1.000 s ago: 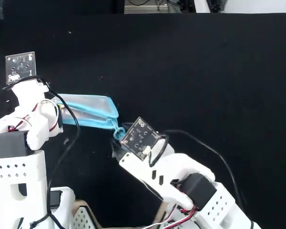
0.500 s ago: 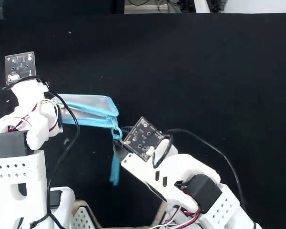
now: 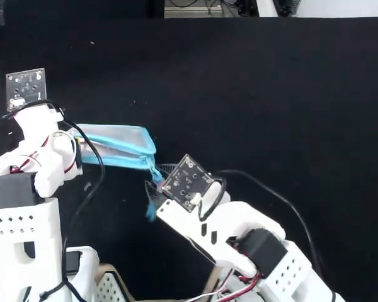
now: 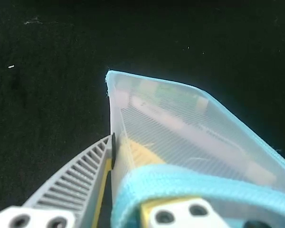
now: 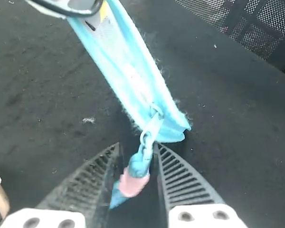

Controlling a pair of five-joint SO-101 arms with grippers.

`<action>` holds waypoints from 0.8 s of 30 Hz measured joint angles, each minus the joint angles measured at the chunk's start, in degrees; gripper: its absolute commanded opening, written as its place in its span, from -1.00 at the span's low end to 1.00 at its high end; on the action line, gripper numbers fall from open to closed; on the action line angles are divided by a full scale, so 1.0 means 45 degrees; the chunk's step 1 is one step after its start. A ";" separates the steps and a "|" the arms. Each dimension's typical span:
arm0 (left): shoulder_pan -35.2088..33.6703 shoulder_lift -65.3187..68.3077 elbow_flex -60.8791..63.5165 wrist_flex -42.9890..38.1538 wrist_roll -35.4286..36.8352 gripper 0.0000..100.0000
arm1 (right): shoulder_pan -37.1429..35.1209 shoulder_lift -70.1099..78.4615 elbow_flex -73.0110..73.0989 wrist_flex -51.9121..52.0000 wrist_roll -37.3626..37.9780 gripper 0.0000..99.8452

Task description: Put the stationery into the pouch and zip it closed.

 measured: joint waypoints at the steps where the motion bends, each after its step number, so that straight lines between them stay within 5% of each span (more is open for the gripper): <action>1: 0.0000 0.0000 0.0000 0.0000 0.0000 -0.93 | 0.0000 0.0000 0.0117 -0.0117 0.0000 -0.82; 15: 0.0000 0.0000 0.0000 0.0000 0.0000 -0.93 | 0.0020 0.0000 0.0293 -0.0488 0.0000 -0.95; 24: 0.0000 0.0000 0.0000 0.0000 0.0000 -0.93 | 0.1387 0.0000 0.0078 -0.0547 0.0000 -0.98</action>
